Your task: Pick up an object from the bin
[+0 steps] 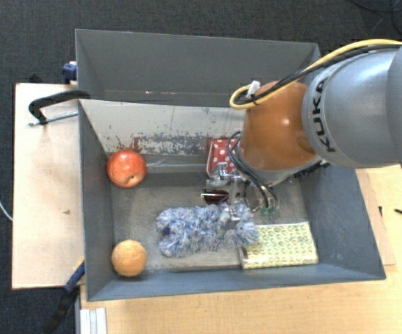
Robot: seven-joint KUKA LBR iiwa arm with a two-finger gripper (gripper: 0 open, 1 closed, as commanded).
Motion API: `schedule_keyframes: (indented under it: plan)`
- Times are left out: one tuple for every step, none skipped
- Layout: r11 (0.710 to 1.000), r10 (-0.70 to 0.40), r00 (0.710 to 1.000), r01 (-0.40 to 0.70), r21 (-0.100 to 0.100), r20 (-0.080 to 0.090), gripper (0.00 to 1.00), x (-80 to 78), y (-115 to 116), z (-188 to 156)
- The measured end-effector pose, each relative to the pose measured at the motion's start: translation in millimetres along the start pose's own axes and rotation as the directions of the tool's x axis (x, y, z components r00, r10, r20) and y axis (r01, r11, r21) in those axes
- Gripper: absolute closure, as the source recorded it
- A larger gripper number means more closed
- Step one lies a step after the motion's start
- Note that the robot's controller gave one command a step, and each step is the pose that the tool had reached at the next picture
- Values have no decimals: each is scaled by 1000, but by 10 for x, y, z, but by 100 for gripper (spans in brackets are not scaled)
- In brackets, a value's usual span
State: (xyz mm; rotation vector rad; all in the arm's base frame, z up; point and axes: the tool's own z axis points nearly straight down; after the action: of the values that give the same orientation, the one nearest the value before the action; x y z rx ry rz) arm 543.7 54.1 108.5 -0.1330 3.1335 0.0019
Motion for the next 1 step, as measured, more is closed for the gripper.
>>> schedule_keyframes:
  plan:
    - [994, -108, 994, 108, -1, -7, 0, 219, 17, -29]
